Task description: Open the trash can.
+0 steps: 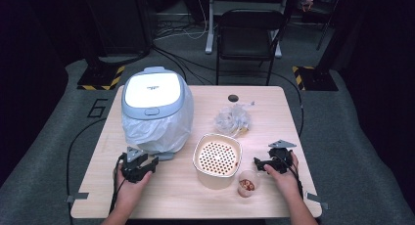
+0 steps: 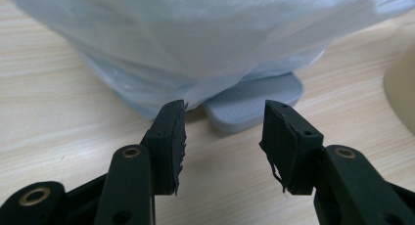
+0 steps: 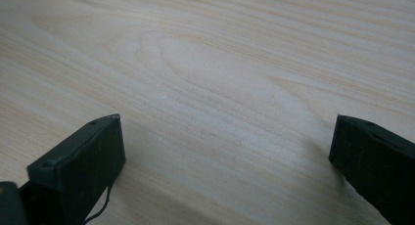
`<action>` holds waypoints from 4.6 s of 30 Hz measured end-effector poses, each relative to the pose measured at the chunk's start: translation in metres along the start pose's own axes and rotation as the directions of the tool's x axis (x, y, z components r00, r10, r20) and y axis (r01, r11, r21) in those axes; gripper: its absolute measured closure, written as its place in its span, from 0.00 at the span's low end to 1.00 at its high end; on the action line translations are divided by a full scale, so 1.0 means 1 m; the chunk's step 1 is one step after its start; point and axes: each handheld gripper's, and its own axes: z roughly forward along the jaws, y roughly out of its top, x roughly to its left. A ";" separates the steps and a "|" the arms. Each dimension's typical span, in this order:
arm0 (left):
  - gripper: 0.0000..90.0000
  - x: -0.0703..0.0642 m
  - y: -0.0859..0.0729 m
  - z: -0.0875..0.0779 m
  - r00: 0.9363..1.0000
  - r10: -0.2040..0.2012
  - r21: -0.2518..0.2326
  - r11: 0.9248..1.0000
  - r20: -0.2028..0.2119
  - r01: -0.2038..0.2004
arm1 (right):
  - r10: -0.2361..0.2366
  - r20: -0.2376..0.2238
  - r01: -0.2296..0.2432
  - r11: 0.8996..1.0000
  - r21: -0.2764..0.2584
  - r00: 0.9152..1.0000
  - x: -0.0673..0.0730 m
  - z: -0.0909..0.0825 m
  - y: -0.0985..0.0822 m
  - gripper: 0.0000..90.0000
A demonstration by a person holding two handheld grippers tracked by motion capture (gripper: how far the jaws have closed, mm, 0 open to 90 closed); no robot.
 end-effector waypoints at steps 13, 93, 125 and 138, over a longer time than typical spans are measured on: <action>0.59 -0.021 0.010 0.022 1.000 0.028 0.031 0.999 -0.011 -0.027 | 0.000 0.000 0.000 1.000 0.000 1.000 0.000 0.000 0.000 0.00; 0.62 -0.031 -0.006 0.048 0.989 0.000 -0.025 1.000 -0.147 -0.004 | -0.022 -0.010 0.022 1.000 0.003 1.000 0.000 -0.001 -0.001 0.00; 0.62 -0.031 -0.006 0.049 0.989 -0.006 -0.032 1.000 -0.146 0.001 | -0.063 -0.079 0.061 0.998 -0.025 0.995 -0.013 -0.040 0.080 0.25; 0.62 -0.032 -0.006 0.049 0.989 -0.011 -0.033 0.999 -0.146 0.006 | -0.121 -0.104 0.116 0.992 -0.055 0.987 -0.003 -0.044 0.131 0.17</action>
